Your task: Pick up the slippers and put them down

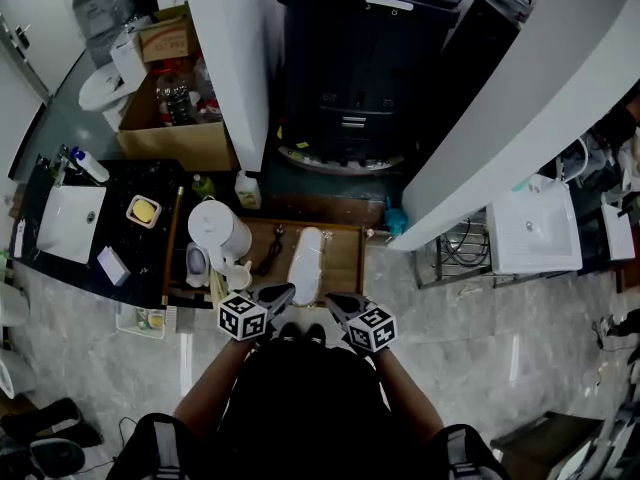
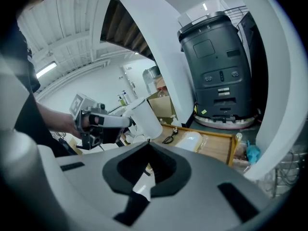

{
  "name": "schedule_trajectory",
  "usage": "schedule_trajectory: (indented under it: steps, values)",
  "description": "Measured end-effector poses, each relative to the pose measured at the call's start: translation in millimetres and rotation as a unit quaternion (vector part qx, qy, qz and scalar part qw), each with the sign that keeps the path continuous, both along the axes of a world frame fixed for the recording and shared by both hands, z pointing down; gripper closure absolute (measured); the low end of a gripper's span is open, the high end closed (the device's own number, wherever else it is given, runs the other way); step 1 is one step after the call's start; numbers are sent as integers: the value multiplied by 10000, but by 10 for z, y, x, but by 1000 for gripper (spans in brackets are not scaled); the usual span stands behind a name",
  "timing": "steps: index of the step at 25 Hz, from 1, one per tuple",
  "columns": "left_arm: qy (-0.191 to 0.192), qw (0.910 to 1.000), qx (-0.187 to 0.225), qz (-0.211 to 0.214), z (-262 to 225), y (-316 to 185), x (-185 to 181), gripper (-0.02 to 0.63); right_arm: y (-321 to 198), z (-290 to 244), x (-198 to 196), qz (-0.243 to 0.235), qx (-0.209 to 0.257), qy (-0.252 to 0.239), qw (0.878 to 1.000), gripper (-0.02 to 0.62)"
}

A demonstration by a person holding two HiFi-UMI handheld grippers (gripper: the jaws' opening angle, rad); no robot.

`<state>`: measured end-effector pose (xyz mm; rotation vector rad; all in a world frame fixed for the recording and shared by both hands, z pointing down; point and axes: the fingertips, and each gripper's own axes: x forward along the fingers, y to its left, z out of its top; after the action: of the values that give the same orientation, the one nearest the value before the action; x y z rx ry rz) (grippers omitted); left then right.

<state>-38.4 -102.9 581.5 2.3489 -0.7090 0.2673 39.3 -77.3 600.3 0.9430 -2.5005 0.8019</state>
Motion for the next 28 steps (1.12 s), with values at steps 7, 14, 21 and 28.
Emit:
schedule_trajectory:
  steps: [7,14,21,28]
  values:
    - [28,9995,-7,-318,-18,218,-32,591,248,-148,-9,-338,68,34,9994,587]
    - [48,9987,174,-474,-138,312,34,591,411,-202,-47,-754,385,156,9963,588]
    - [51,9984,241,-505,-170,389,132,591,385,-221,-21,-936,501,85,9943,588]
    - [30,9982,287,-526,-205,425,187,591,347,-199,6,-998,509,42,9937,588]
